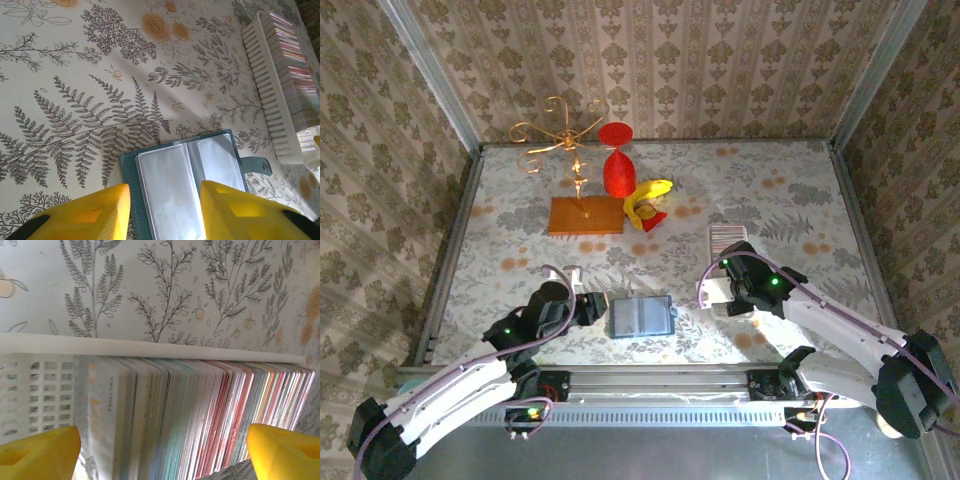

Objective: Put the credit cards into the card holder
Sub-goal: Pick up the credit card from the storage box.

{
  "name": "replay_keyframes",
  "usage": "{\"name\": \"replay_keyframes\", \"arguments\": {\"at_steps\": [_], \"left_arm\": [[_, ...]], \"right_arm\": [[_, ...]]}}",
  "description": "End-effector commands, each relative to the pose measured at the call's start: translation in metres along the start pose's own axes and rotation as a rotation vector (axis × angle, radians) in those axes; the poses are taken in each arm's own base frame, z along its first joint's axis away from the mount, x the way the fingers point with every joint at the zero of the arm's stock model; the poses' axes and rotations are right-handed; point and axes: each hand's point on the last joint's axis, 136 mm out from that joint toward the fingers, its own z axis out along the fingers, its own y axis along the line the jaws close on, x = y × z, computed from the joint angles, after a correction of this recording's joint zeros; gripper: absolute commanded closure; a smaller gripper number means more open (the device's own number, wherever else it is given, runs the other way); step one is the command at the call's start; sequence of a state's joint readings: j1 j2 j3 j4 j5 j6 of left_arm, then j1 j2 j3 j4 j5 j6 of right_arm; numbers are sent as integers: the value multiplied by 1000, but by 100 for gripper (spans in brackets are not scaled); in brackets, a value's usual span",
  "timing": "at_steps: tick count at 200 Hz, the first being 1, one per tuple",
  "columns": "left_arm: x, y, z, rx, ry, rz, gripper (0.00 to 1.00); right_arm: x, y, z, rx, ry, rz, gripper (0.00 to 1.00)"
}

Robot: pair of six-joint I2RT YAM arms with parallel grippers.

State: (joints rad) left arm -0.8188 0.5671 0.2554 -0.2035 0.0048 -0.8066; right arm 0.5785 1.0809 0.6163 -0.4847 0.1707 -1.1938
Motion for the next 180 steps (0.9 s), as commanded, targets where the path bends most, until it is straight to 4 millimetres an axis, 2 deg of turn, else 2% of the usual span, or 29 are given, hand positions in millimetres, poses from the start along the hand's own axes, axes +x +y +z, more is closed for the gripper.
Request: {"name": "replay_keyframes", "arguments": {"at_steps": [1,42,76,114,149,180], "left_arm": [[4,-2,1,21,6,19,59],[3,-2,0,22,5,24,60],[7,0,2,18,15,3,63],[11,0,3,29,26,-12,66],[13,1,4,35,29,-24,68],[14,0,4,35,33,-27,69]], "right_arm": [[7,-5,9,32,45,-17,12],[10,-4,17,22,73,-40,11],[12,-8,16,33,88,-47,35],[12,-8,8,43,75,-36,41],[11,0,3,32,51,-35,57],[9,5,3,23,41,-41,68]]}}
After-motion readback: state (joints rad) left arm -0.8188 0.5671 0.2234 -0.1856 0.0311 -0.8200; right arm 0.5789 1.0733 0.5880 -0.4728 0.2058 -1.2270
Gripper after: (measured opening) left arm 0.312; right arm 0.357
